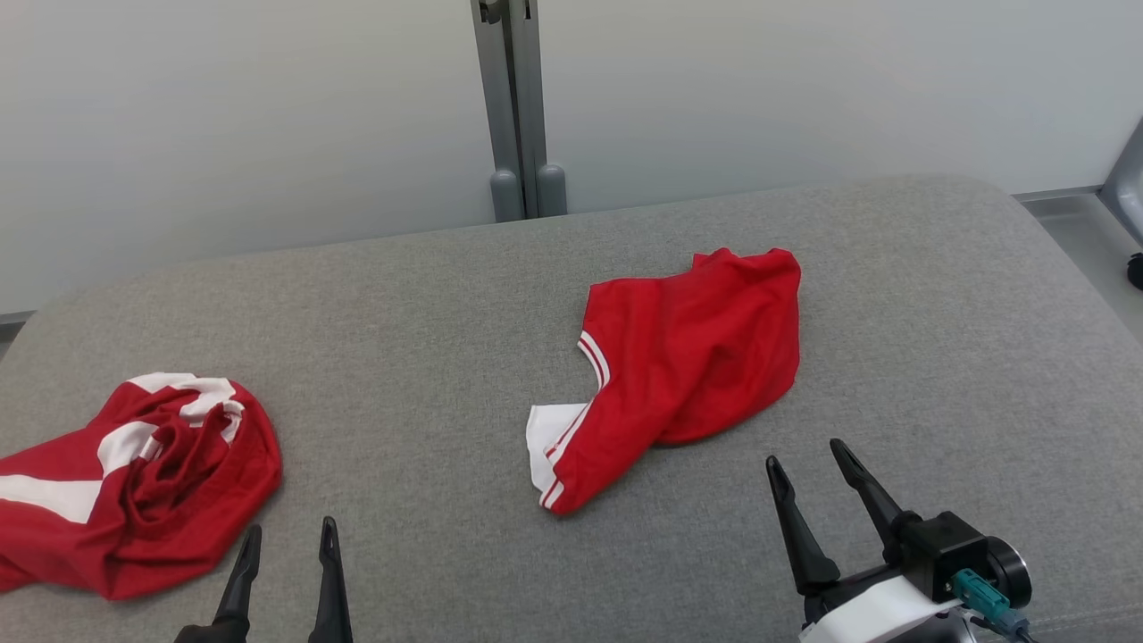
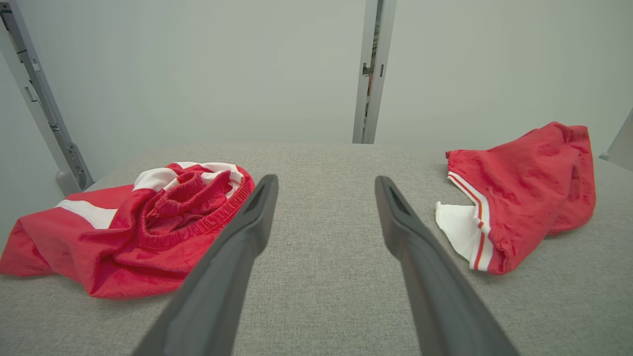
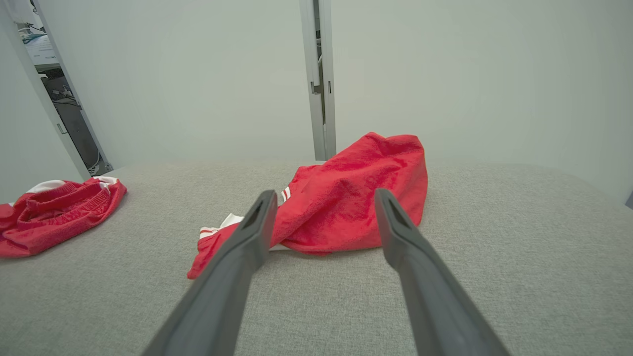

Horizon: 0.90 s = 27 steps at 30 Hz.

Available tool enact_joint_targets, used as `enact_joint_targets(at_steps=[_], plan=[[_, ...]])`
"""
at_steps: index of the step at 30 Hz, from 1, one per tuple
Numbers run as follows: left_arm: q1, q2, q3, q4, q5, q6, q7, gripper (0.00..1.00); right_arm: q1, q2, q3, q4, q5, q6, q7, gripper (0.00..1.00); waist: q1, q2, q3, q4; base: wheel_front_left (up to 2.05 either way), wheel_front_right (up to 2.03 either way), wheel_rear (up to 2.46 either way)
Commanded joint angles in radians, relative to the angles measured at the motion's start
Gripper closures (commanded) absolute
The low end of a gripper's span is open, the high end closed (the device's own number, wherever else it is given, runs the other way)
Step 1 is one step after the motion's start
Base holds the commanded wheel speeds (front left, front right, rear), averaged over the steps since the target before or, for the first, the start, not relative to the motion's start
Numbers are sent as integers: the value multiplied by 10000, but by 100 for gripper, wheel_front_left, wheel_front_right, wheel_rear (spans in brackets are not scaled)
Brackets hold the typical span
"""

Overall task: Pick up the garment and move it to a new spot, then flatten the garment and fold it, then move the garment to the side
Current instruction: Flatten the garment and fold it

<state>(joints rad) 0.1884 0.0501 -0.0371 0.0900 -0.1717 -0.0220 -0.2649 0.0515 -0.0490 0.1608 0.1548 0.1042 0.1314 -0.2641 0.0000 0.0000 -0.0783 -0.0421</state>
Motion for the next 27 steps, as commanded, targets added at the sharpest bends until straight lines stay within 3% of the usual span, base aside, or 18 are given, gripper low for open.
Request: enact_joint_targets(at_steps=[1, 27], plan=[[-146, 6, -15, 11, 66, -21, 9, 0, -18, -25, 5, 23, 45, -14, -5, 0, 0, 0, -3, -3, 0, 0, 0], [-220, 6, -188, 155, 187, -48, 9, 0, 64, -25, 78, 163, 50, -14, -5, 0, 0, 0, -75, -14, 0, 0, 0]])
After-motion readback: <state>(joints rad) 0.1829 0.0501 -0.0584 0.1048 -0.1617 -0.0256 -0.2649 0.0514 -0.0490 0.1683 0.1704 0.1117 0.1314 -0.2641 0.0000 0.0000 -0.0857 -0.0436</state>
